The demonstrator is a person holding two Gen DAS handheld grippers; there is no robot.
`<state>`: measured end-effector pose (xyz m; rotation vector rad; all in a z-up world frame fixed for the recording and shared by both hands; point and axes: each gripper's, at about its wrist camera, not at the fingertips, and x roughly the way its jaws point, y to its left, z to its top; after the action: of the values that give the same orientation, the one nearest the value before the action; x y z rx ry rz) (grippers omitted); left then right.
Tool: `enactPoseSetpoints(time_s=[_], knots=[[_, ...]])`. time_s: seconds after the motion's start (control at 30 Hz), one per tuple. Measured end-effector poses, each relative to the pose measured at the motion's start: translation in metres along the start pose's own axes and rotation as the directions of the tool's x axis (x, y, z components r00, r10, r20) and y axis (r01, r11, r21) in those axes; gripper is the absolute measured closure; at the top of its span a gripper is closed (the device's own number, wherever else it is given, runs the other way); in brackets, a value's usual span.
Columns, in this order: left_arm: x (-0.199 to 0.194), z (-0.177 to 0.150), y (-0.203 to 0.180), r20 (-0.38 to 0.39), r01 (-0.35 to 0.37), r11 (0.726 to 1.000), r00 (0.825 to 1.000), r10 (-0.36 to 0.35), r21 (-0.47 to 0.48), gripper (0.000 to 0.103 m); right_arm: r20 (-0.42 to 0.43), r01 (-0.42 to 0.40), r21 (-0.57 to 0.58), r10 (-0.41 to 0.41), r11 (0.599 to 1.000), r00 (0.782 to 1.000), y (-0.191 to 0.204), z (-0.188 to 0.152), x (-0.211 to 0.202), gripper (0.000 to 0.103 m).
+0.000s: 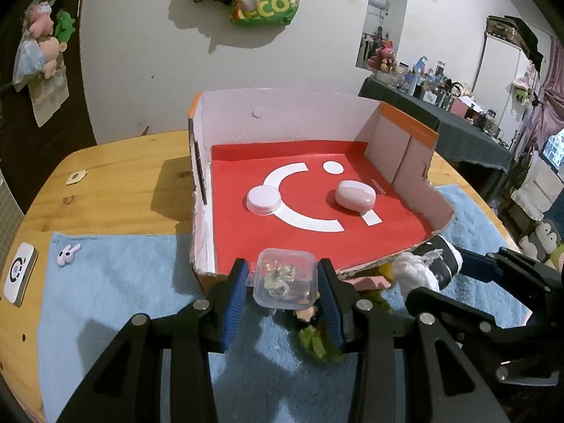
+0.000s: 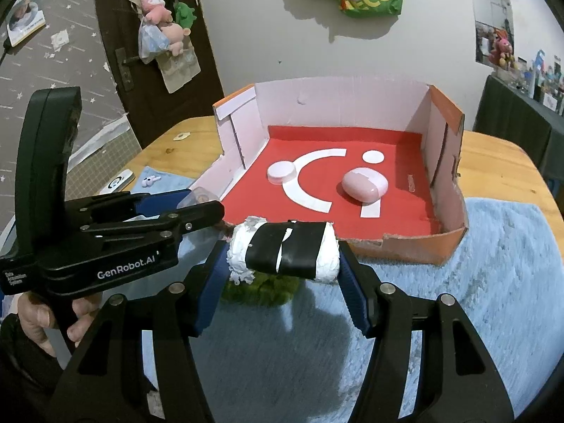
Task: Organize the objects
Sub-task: 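Lift the roll and clear box and carry them into the red-lined box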
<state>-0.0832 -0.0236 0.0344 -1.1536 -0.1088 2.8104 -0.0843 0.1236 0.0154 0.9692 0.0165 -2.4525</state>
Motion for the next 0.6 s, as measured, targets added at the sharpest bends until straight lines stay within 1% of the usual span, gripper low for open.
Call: enactPoseSetpoints(time_s=[0.6], knots=[[0.014,0.018,-0.004,-0.010,0.013,1.000,1.000,-0.013,-0.002,0.061,-0.012,0.002,0.020,-0.001,1.000,1.000,-0.018,0.016,0.014,0.045]])
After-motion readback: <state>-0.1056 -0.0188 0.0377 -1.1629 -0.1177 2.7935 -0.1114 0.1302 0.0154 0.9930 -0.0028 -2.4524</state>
